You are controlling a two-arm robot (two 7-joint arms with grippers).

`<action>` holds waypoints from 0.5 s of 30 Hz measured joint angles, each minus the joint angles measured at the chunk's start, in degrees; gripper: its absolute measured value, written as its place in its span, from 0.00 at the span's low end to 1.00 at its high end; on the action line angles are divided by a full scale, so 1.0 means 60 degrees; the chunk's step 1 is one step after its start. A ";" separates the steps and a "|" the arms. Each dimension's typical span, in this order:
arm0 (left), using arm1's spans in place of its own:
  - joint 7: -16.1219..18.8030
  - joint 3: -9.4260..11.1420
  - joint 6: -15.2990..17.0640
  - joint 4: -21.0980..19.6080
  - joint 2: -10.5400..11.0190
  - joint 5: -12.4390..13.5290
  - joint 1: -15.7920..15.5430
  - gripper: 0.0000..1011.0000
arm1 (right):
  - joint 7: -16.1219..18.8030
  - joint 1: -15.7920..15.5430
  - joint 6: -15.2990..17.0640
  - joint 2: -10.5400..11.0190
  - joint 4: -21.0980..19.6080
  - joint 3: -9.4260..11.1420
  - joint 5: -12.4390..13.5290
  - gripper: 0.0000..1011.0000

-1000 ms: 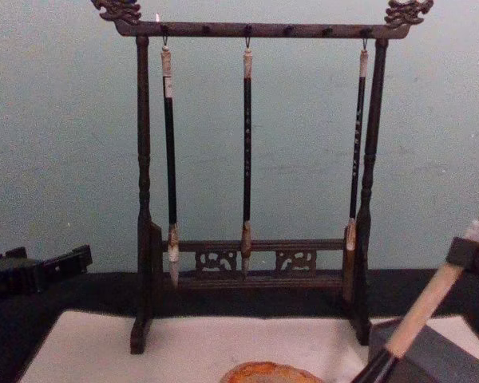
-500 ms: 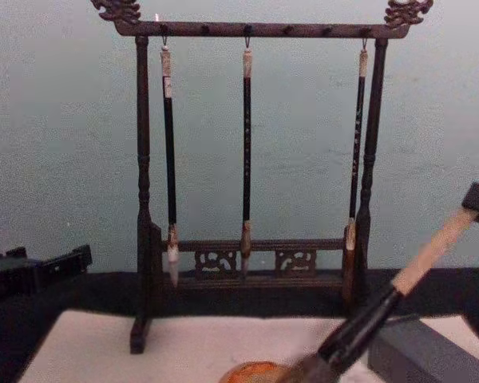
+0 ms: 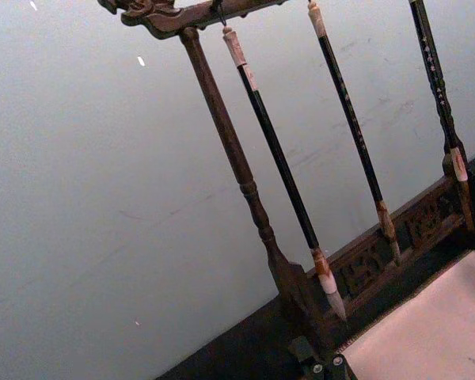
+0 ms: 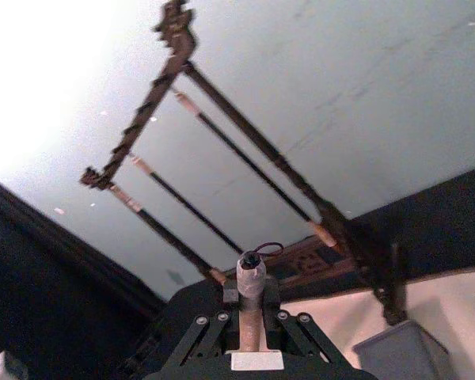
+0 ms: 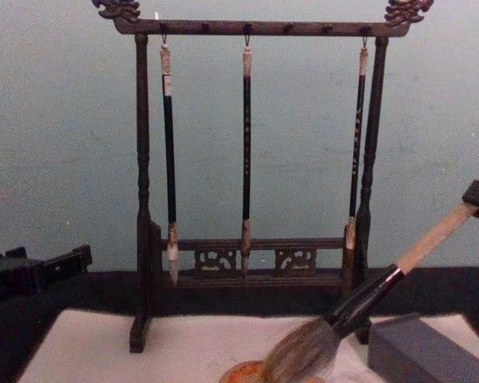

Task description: Pick up the brush from the inkstone, write on the paper, then place the brush back to its original position.

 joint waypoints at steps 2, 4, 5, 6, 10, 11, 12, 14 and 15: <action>0.0000 0.0000 0.0000 0.0000 0.0000 0.0000 -0.0001 0.99 | -0.0056 0.0110 -0.0008 -0.0103 0.0222 -0.0021 0.0058 0.17; 0.0000 -0.0001 0.0000 0.0000 0.0000 0.0000 -0.0001 0.99 | -0.0056 0.0224 -0.0021 -0.0221 0.0459 -0.0033 0.0134 0.17; 0.0000 0.0000 0.0000 0.0001 0.0000 0.0000 0.0000 0.99 | -0.0054 0.0250 -0.0021 -0.0249 0.0519 -0.0036 0.0157 0.17; 0.0000 0.0000 0.0000 0.0000 0.0000 0.0000 -0.0001 0.99 | -0.0049 0.0286 -0.0022 -0.0287 0.0600 -0.0042 0.0182 0.17; 0.0000 0.0000 0.0000 0.0000 0.0000 0.0000 -0.0001 0.99 | -0.0020 0.0445 -0.0016 -0.0436 0.0978 -0.0091 0.0289 0.17; 0.0000 0.0000 0.0000 0.0000 0.0000 0.0000 -0.0001 0.99 | -0.0014 0.0472 -0.0014 -0.0466 0.1037 -0.0099 0.0314 0.17; 0.0000 0.0000 0.0000 0.0000 0.0000 0.0000 -0.0001 0.99 | 0.0009 0.0522 -0.0007 -0.0524 0.1177 -0.0110 0.0367 0.17; 0.0000 0.0000 0.0000 0.0000 0.0000 0.0000 0.0000 0.99 | 0.0059 0.0595 0.0006 -0.0609 0.1375 -0.0121 0.0456 0.17; 0.0000 0.0000 0.0000 0.0000 0.0000 0.0000 -0.0001 0.99 | 0.0084 0.0616 0.0012 -0.0632 0.1428 -0.0122 0.0482 0.17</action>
